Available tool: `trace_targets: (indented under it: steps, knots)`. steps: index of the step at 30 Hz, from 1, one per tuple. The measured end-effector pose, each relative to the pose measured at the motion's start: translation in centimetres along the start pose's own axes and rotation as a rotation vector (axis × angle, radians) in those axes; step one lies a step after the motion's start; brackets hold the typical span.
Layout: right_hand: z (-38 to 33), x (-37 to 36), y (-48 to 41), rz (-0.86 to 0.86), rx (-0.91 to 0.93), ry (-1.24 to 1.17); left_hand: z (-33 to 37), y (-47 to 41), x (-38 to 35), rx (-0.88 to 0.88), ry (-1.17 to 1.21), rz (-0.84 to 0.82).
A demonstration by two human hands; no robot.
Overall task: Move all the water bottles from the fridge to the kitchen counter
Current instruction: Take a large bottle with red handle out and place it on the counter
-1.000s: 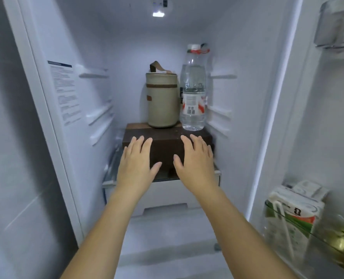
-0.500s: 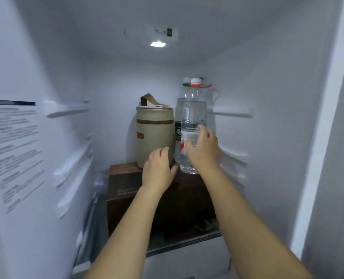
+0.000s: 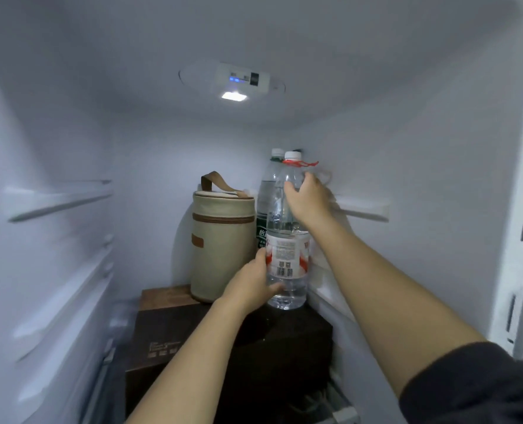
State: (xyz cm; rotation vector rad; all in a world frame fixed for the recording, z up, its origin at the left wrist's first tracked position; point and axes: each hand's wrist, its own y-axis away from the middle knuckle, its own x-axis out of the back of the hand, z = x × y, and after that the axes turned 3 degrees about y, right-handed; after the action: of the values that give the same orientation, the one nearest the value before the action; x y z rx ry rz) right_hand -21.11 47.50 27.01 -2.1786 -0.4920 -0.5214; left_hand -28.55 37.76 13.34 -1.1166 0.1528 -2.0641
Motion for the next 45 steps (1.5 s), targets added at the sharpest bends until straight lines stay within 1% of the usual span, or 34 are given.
trace_targets:
  steps: [4, 9, 13, 16, 18, 21, 23, 25, 28, 34, 39, 45]
  knots:
    - [-0.6, 0.9, -2.0, -0.088, -0.075, -0.028, -0.8, -1.1, -0.7, 0.043, 0.129, -0.046]
    - [-0.9, 0.1, -4.3, -0.092, -0.16, -0.094, -1.1, -2.1, -1.6, 0.129, 0.292, -0.063]
    - [0.3, -1.3, -6.2, -0.092, -0.197, -0.239, -1.7, -2.5, -1.4, 0.183, 0.407, -0.106]
    - [0.9, -1.9, -7.6, -0.118, -0.179, -0.369, -1.8, -2.1, -1.2, 0.181, 0.411, -0.093]
    - [-0.3, -0.8, -6.3, -0.122, -0.167, -0.415, -1.5, -1.4, -1.2, 0.161, 0.423, -0.121]
    - [-1.9, 1.2, -3.5, -0.094, -0.189, -0.433, -1.0, 0.1, -0.9, 0.126, 0.425, -0.19]
    - [-2.5, 2.1, -2.2, -0.086, -0.202, -0.435, -0.7, 1.0, -0.7, 0.131, 0.404, -0.183]
    - [-2.6, 2.6, -1.8, -0.092, -0.204, -0.432, -0.5, 1.6, -0.5, 0.141, 0.393, -0.179]
    - [-2.5, 2.9, -1.6, -0.105, -0.21, -0.456, -0.2, 2.2, -0.8, 0.157, 0.418, -0.231]
    - [-2.0, 3.0, -1.3, -0.078, -0.171, -0.492, -0.5, 2.8, -1.6, 0.105, 0.47, -0.25]
    - [-2.1, 4.3, 0.5, 0.009, -0.111, -0.536, -0.3, 3.5, -1.6, 0.013, 0.456, -0.259]
    - [-0.7, 7.0, 3.8, 0.167, -0.036, -0.582, -0.6, 4.4, -1.6, 0.086, 0.389, -0.236]
